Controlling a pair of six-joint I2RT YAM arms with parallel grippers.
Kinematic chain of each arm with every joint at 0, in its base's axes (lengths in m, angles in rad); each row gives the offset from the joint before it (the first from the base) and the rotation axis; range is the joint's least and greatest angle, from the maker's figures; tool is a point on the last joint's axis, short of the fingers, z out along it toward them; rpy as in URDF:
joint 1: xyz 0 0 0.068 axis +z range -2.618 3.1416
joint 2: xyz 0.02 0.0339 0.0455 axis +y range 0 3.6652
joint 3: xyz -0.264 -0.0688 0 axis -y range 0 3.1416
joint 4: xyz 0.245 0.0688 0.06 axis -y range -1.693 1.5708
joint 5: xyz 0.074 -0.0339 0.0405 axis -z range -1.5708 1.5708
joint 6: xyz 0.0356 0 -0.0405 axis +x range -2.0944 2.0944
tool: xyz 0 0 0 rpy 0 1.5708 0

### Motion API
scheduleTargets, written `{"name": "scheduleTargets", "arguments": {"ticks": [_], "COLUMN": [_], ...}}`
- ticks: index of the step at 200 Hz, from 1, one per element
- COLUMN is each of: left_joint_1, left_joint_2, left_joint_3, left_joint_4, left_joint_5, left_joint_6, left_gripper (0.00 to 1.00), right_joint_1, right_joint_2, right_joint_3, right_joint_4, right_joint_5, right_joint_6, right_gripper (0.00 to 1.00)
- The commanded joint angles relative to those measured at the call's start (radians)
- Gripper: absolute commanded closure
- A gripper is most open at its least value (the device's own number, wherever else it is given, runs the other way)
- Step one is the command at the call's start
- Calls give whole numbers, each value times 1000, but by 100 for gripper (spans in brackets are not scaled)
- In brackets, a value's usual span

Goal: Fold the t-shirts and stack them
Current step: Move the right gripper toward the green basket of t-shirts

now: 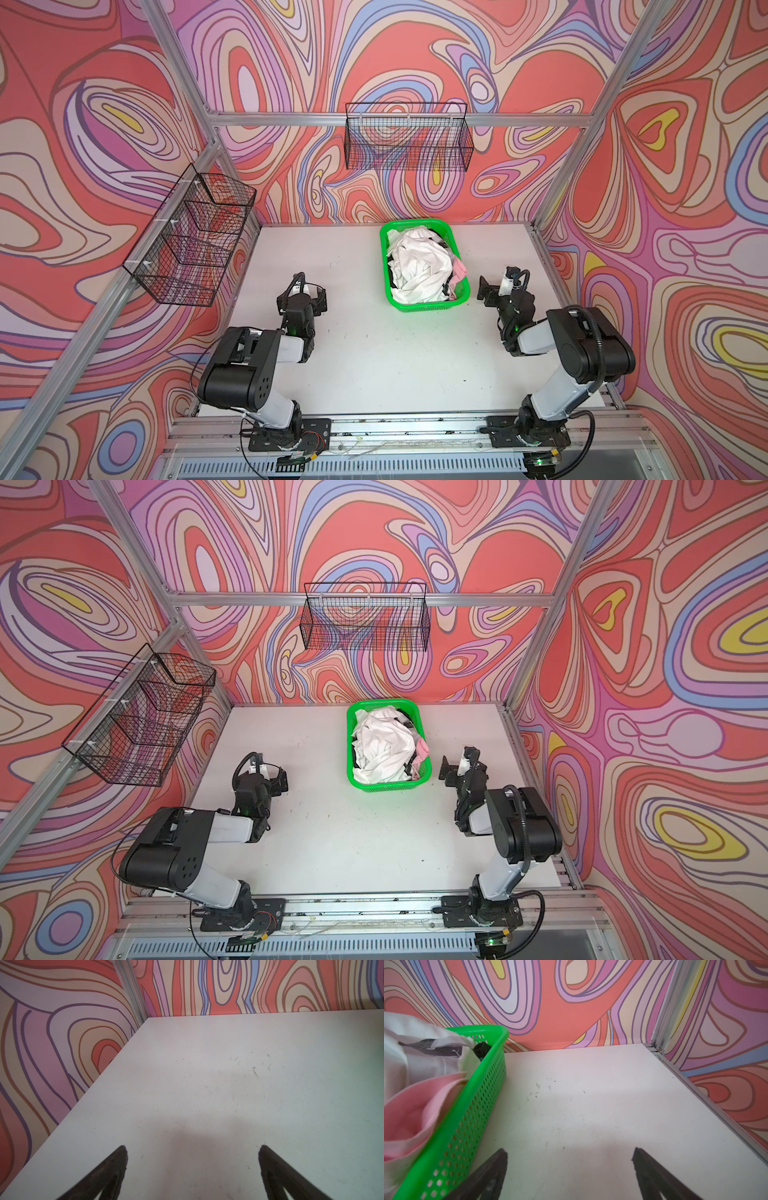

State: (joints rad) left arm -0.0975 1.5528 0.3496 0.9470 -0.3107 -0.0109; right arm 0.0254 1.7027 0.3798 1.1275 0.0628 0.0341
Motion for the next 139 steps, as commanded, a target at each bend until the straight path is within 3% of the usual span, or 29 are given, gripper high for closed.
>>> {"name": "scheduleTargets", "arguments": {"ticks": [1, 91, 101, 107, 116, 124, 139], "left_joint_1": [0, 0, -2, -5, -43, -48, -48], "left_joint_2": [6, -1, -43, -74, -140, -192, -273], "left_joint_3": [-1, -4, -8, -6, 51, 127, 301], "left_joint_4": [30, 41, 5, -12, -159, -325, -585], "left_joint_5": [7, 4, 0, -9, -107, -121, -193], "left_joint_6": [11, 18, 8, 20, 26, 21, -156], "left_gripper": [0, 0, 0, 0, 0, 0, 0], "right_joint_1": [-4, -4, -2, -2, -2, -2, -2], "right_joint_2": [6, -1, -80, -168, -279, -353, -450], "right_joint_3": [10, 9, 17, 46, 101, 139, 219], "right_joint_4": [0, 7, -59, -190, -356, -436, -584], "right_joint_5": [-5, 7, 61, 111, 156, 123, 77], "right_joint_6": [-17, -10, 4, 21, 51, 60, 194], "right_gripper": [2, 2, 2, 2, 2, 2, 2]}}
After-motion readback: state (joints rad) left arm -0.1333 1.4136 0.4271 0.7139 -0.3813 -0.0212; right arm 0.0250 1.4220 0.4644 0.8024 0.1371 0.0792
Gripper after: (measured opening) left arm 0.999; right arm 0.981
